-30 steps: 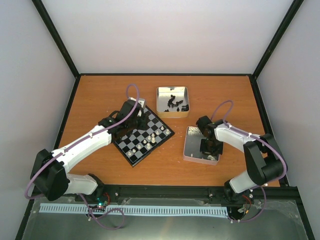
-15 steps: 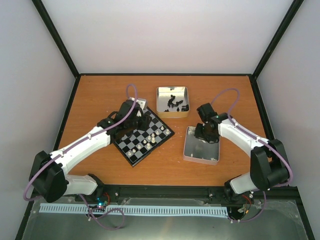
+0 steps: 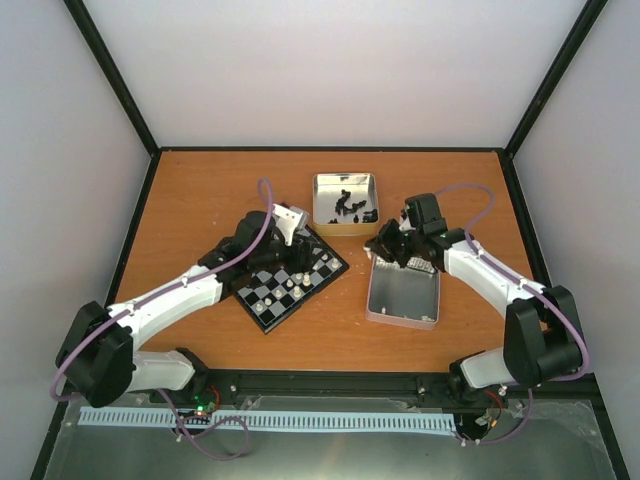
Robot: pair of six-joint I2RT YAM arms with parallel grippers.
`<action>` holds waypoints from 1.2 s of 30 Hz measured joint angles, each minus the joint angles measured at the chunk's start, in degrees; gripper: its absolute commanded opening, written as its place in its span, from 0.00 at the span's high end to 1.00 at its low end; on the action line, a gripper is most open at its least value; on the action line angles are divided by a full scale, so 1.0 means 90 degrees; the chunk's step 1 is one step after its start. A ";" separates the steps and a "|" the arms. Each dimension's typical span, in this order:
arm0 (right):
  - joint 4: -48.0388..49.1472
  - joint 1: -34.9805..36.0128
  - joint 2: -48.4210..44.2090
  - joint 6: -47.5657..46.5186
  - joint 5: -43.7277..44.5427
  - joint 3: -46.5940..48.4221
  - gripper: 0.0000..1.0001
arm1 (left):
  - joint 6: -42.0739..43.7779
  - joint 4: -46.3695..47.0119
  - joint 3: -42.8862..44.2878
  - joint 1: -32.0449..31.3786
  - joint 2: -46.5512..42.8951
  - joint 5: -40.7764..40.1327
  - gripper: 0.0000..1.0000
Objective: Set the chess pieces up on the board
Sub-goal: Place the chess piece on the chessboard.
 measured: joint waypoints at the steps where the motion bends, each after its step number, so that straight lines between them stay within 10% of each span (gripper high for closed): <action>1: 0.0199 0.0000 -0.0034 0.0221 -0.0163 -0.0053 0.87 | 0.0007 0.0211 -0.0148 0.0000 -0.0015 0.0112 0.37; 12: 0.3223 0.0109 -0.0381 0.3524 -0.1593 -0.0789 0.86 | -0.0430 0.2259 -0.0350 -0.0044 0.0435 0.1088 0.34; 18: 0.4539 0.0291 -0.0374 0.4777 -0.1792 -0.0763 0.86 | -0.0772 0.2701 -0.0228 -0.0061 0.0811 0.1501 0.48; 36: 0.6088 0.0471 -0.0262 0.6076 -0.1892 -0.0797 0.86 | -0.0865 0.2756 0.0350 -0.0073 0.0896 0.0971 0.70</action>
